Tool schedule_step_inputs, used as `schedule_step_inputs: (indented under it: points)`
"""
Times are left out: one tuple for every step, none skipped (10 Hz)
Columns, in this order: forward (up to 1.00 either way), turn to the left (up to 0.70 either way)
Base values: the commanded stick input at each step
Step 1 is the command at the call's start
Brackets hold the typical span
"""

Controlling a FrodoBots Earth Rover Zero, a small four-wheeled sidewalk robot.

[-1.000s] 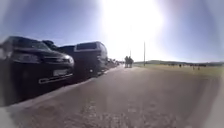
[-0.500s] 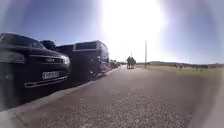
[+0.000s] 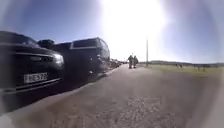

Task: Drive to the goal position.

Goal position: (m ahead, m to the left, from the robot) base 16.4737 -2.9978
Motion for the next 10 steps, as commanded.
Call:
schedule_step_inputs:
  points:
    - [1.00, 0.00]
    - [1.00, 0.00]
    - [1.00, 0.00]
    - [1.00, 0.00]
    - [1.00, -0.14]
    - [1.00, -0.32]
    - [1.00, -0.40]
    - [1.00, -0.40]
    - [1.00, 0.00]
    - [1.00, 0.00]
